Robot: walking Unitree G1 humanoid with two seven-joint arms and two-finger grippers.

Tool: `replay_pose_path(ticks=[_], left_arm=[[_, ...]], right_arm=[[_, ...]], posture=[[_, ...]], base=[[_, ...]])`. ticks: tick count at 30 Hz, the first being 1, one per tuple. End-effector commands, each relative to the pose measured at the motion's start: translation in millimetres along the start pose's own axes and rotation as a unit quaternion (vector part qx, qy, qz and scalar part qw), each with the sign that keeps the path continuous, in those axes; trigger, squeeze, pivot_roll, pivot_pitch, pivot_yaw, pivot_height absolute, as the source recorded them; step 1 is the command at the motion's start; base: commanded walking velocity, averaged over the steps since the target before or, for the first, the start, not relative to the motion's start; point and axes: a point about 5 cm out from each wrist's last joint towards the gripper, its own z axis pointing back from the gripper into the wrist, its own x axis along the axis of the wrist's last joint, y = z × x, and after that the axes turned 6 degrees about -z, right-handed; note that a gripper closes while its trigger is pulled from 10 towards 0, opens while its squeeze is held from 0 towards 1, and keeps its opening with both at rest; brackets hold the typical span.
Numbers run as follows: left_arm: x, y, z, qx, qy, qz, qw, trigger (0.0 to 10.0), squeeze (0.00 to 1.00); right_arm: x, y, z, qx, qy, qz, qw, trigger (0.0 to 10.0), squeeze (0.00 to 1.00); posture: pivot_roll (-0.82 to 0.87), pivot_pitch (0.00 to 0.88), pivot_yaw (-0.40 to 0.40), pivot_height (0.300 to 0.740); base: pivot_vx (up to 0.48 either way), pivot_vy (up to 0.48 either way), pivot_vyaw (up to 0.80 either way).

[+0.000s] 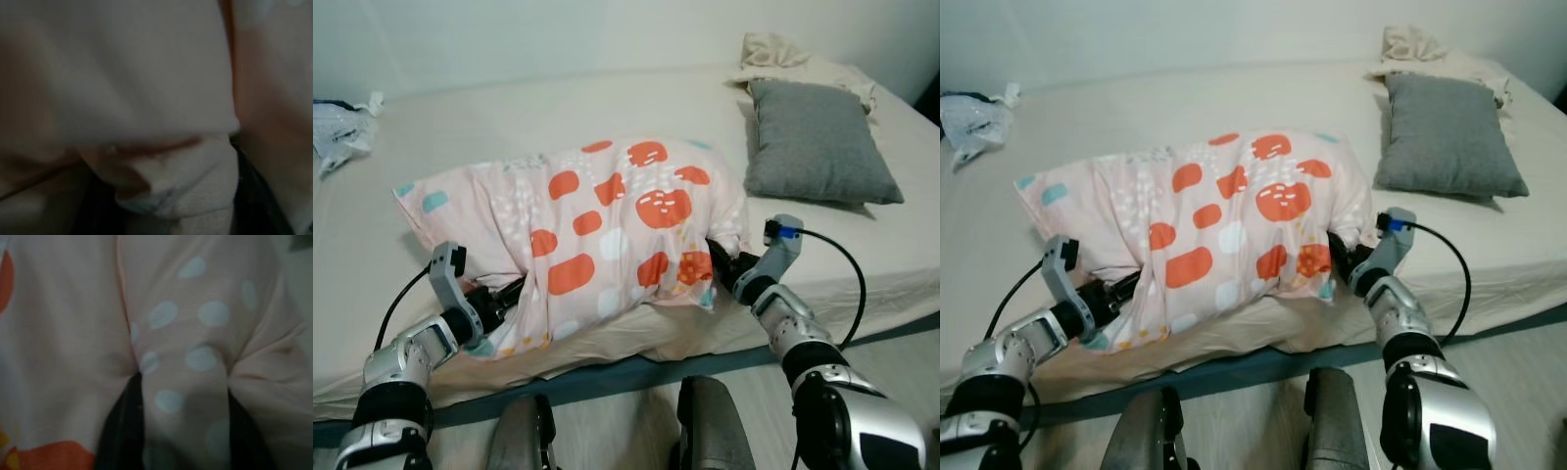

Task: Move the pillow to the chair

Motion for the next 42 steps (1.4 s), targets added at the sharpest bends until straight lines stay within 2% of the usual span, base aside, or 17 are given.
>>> replay_pose_path(ticks=[1, 4, 8, 11, 20, 24, 26, 27, 28, 29, 30, 31, 33, 34, 38, 39, 42], left_arm=[[-11, -9.3, -5.9, -0.007, 0.012, 0.006, 1.000, 0.0, 0.00], [-13, -9.3, -0.4, 0.038, 0.002, -0.024, 0.999, 0.0, 0.00], [-11, -16.2, 1.5, 0.062, -0.014, -0.058, 0.996, 0.0, 0.00], [5, -32.7, -1.5, 0.036, -0.065, -0.064, 0.995, 0.0, 0.00], [35, -55.7, -11.2, 0.011, -0.112, -0.105, 0.988, 0.0, 0.00], [62, -83.4, -15.8, 0.014, -0.190, -0.142, 0.971, 0.0, 0.00], [70, -93.5, -17.0, 0.039, -0.224, -0.179, 0.957, 0.0, 0.00], [70, -93.5, -17.0, 0.039, -0.224, -0.179, 0.957, 0.0, 0.00], [70, -94.1, -17.2, 0.052, -0.231, -0.187, 0.953, 0.0, 0.00], [69, -94.0, -17.1, 0.061, -0.234, -0.190, 0.951, 0.0, 0.00], [66, -91.2, -18.4, 0.079, -0.226, -0.177, 0.955, 7.6, 0.00], [62, -88.3, -19.2, 0.097, -0.215, -0.176, 0.956, 10.0, 0.00], [59, -86.0, -19.3, 0.107, -0.210, -0.173, 0.956, 10.0, 0.00], [49, -79.3, -20.4, 0.141, -0.178, -0.178, 0.958, 10.0, 0.00], [41, -76.1, -19.3, 0.164, -0.153, -0.214, 0.951, 10.0, 0.00], [37, -74.8, -19.9, 0.174, -0.133, -0.248, 0.944, 10.0, 0.00], [34, -73.4, -19.5, 0.180, -0.134, -0.241, 0.944, 10.0, 0.00]], right_arm=[[-18, 11.0, -1.3, 0.013, 0.029, 0.019, 0.999, 0.0, 0.00], [-16, 14.6, 0.2, 0.011, 0.006, 0.072, 0.997, 0.0, 0.00], [-12, 18.2, 2.0, 0.007, -0.028, 0.088, 0.996, 0.0, 0.00], [-1, 25.7, 1.2, 0.010, -0.065, 0.118, 0.991, 0.0, 0.00], [38, 47.4, -10.9, 0.033, -0.125, 0.178, 0.975, 0.0, 0.00], [66, 73.5, -9.2, 0.071, -0.196, 0.259, 0.943, 0.0, 0.00], [70, 83.3, -3.7, 0.075, -0.224, 0.342, 0.910, 0.0, 0.00], [70, 83.3, -3.7, 0.075, -0.224, 0.342, 0.910, 0.0, 0.00], [69, 81.6, -3.2, 0.063, -0.227, 0.316, 0.919, 4.3, 0.00], [67, 80.1, -3.3, 0.053, -0.228, 0.293, 0.927, 4.3, 0.00], [62, 78.0, -2.9, 0.043, -0.225, 0.278, 0.933, 10.0, 0.00], [57, 75.9, -2.8, 0.035, -0.219, 0.261, 0.939, 10.0, 0.00], [52, 73.7, -2.8, 0.027, -0.212, 0.249, 0.945, 10.0, 0.00], [38, 69.4, -3.1, 0.008, -0.189, 0.235, 0.953, 10.0, 0.00], [25, 69.5, 1.1, 0.004, -0.183, 0.246, 0.952, 10.0, 0.00], [19, 69.3, 3.1, 0.006, -0.174, 0.251, 0.952, 10.0, 0.00], [13, 68.6, 5.9, 0.013, -0.168, 0.256, 0.952, 10.0, 0.00]], posture=[[-0.06, 0.135, -0.013, 0.577], [-0.07, 0.119, -0.020, 0.577], [-0.06, 0.101, -0.028, 0.577], [-0.07, 0.089, -0.031, 0.577], [-0.06, 0.082, -0.028, 0.577], [-0.07, 0.073, -0.023, 0.577], [-0.07, 0.063, -0.023, 0.577], [-0.07, 0.063, -0.023, 0.577], [-0.07, 0.061, -0.022, 0.577], [-0.07, 0.058, -0.023, 0.577], [-0.06, 0.054, -0.023, 0.577], [-0.06, 0.053, -0.023, 0.577], [-0.06, 0.053, -0.023, 0.577], [-0.06, 0.053, -0.023, 0.577], [-0.05, 0.050, -0.020, 0.577], [-0.05, 0.049, -0.023, 0.577], [-0.05, 0.051, -0.024, 0.577]], base=[[0.000, 0.000, 0.00], [0.000, 0.000, 0.00], [0.000, 0.000, 0.00], [0.000, 0.000, 0.00], [0.000, 0.000, 0.00], [0.000, 0.000, 0.00], [0.000, 0.000, 0.00], [0.000, 0.000, 0.00], [0.000, 0.000, 0.00], [0.000, 0.000, 0.00], [0.000, 0.000, 0.00], [0.000, 0.000, 0.00], [0.000, 0.000, 0.00], [0.000, 0.000, 0.00], [0.000, 0.000, 0.00], [0.000, 0.000, 0.00], [0.000, 0.000, 0.00]])
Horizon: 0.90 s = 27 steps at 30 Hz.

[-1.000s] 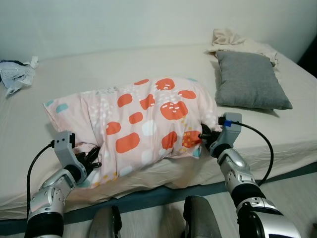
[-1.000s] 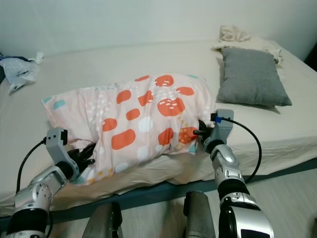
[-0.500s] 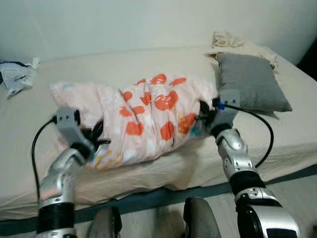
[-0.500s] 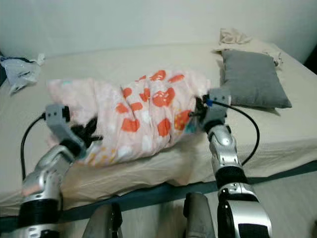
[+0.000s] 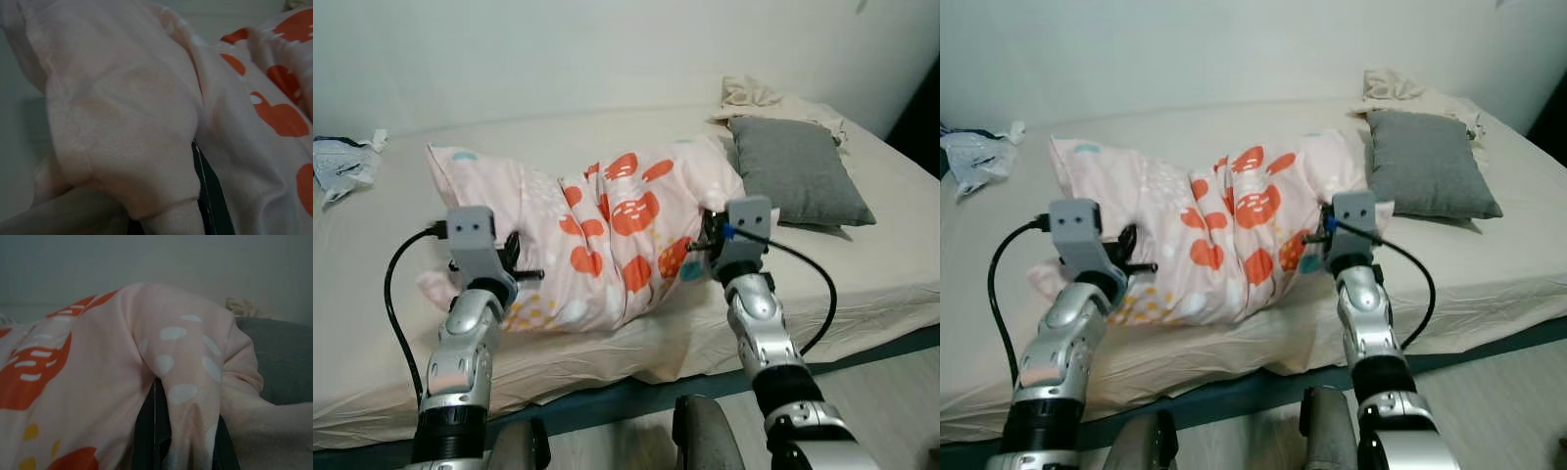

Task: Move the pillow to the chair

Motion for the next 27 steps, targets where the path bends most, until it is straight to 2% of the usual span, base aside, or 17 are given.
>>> replay_pose_path(ticks=[1, 2, 6, 9, 11, 24, 27], left_arm=[[-5, -6.7, 1.2, -0.005, 0.003, -0.004, 1.000, 10.0, 0.00], [-5, -6.6, 2.0, -0.003, -0.002, -0.002, 1.000, 10.0, 0.00], [-4, -6.5, 2.2, -0.006, -0.008, -0.003, 1.000, 10.0, 0.00], [-1, -4.0, 5.0, 0.001, -0.046, -0.047, 0.998, 10.0, 0.00], [-4, -3.5, 6.3, 0.002, -0.046, -0.034, 0.998, 10.0, 0.00], [-7, -11.4, 8.3, -0.025, -0.050, -0.052, 0.997, 10.0, 0.00], [-7, -10.7, 7.3, -0.024, -0.051, -0.045, 0.997, 10.0, 0.00]], right_arm=[[0, 13.3, 1.9, 0.029, -0.004, 0.005, 1.000, 10.0, 0.00], [-6, 13.6, 7.0, 0.030, 0.006, 0.003, 1.000, 10.0, 0.00], [-10, 14.7, 9.7, 0.033, 0.011, 0.003, 0.999, 10.0, 0.00], [-21, 16.3, 17.5, 0.033, 0.032, -0.015, 0.999, 10.0, 0.00], [-23, 18.1, 19.5, 0.039, 0.037, -0.027, 0.998, 10.0, 0.00], [-28, 22.6, 23.9, 0.056, 0.048, -0.028, 0.997, 10.0, 0.00], [-29, 22.9, 23.9, 0.055, 0.048, -0.030, 0.997, 10.0, 0.00]], posture=[[-0.05, 0.056, -0.027, 0.577], [-0.04, 0.056, -0.029, 0.577], [-0.04, 0.060, -0.026, 0.577], [-0.04, 0.051, -0.033, 0.577], [-0.04, 0.050, -0.035, 0.577], [-0.04, 0.029, -0.024, 0.621], [-0.05, 0.027, -0.016, 0.626]], base=[[0.000, 0.000, 0.00], [0.000, 0.000, 0.00], [0.000, 0.000, 0.00], [0.000, 0.000, 0.00], [0.000, 0.000, 0.00], [0.000, 0.000, 0.00], [0.000, 0.000, 0.00]])
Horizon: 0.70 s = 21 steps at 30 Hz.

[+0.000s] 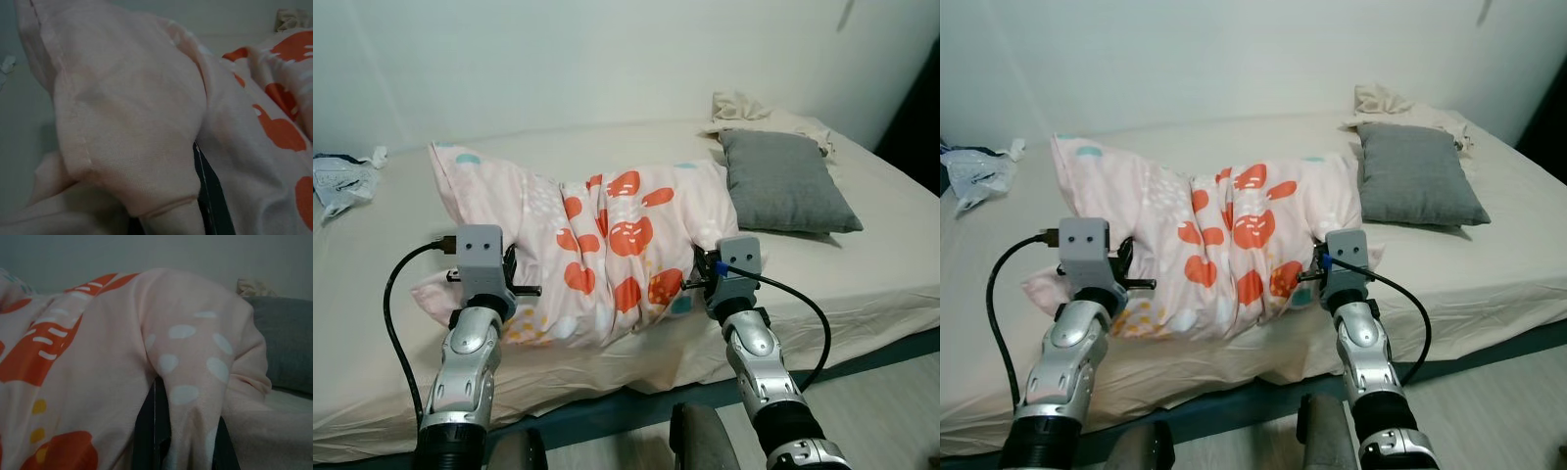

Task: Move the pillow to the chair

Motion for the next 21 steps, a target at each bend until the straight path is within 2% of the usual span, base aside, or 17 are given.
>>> replay_pose_path(ticks=[1, 8, 19, 21], left_arm=[[5.8, -5.7, -2.9, -0.019, -0.020, -0.001, 1.000, 10.0, 0.00], [4.5, 3.6, -5.1, 0.005, -0.018, -0.012, 1.000, 10.0, 0.00], [1.6, 3.4, -4.0, 0.007, -0.011, -0.016, 1.000, 10.0, 0.00], [-0.8, 4.1, 0.2, 0.015, -0.010, -0.013, 1.000, 10.0, 0.00]], right_arm=[[0.6, 13.8, -1.6, 0.029, -0.002, -0.005, 1.000, 10.0, 0.00], [0.0, 12.8, -0.1, 0.028, 0.001, -0.011, 1.000, 10.0, 0.00], [3.9, 7.5, -2.7, 0.033, 0.002, -0.005, 0.999, 10.0, 0.00], [2.5, 5.9, -0.9, 0.037, 0.006, -0.003, 0.999, 10.0, 0.00]], posture=[[-0.05, 0.025, -0.016, 0.631], [-0.04, 0.036, -0.026, 0.661], [-0.04, 0.075, -0.046, 0.686], [-0.02, 0.051, -0.090, 0.696]], base=[[0.000, 0.000, 0.00], [0.000, 0.000, 0.00], [0.000, 0.000, 0.00], [0.000, 0.000, 0.00]])
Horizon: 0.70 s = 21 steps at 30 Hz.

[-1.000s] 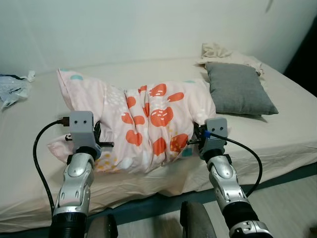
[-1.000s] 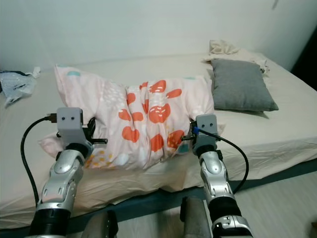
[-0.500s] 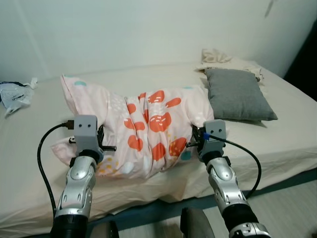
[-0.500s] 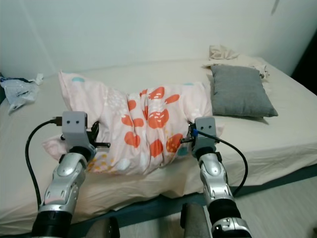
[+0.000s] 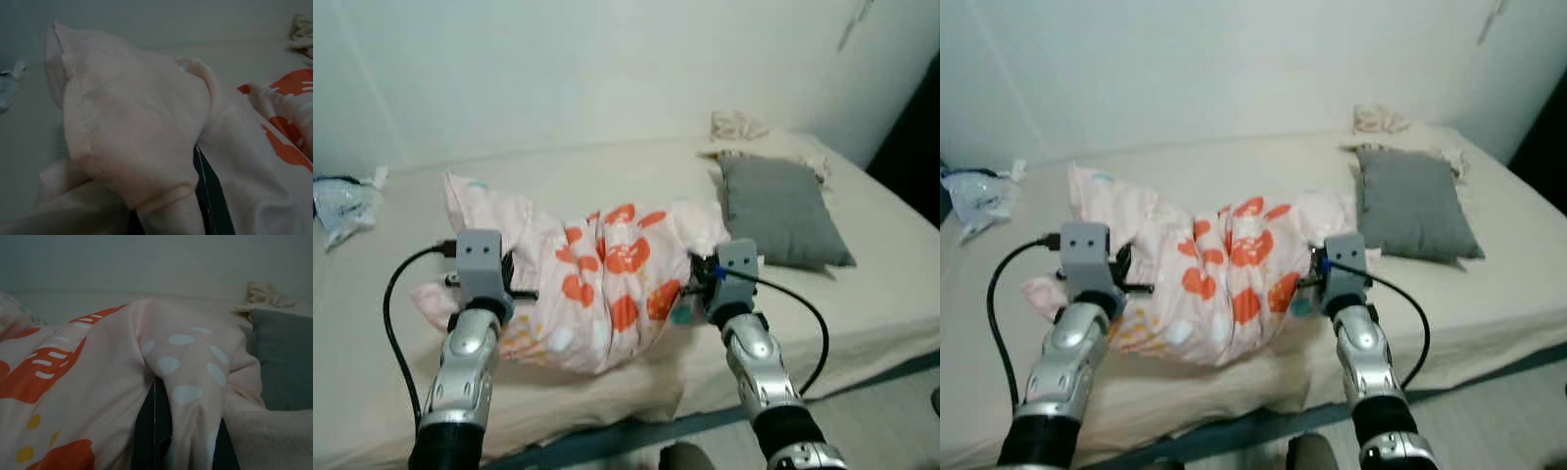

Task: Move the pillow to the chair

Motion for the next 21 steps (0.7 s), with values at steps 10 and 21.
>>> replay_pose_path(ticks=[10, 21], left_arm=[[0, 2.3, 9.5, 0.029, -0.016, 0.013, 0.999, 10.0, 0.00], [-2, 2.9, 15.9, 0.031, -0.023, 0.022, 0.999, 10.0, 0.00]], right_arm=[[11, 13.4, -12.4, 0.052, -0.008, 0.003, 0.999, 10.0, 0.00], [17, 16.4, -13.6, 0.055, -0.032, -0.010, 0.998, 10.0, 0.00]], posture=[[-0.01, 0.054, -0.122, 0.731], [-0.01, 0.040, -0.117, 0.740]], base=[[0.000, 0.000, 0.00], [0.000, 0.000, 0.00]])
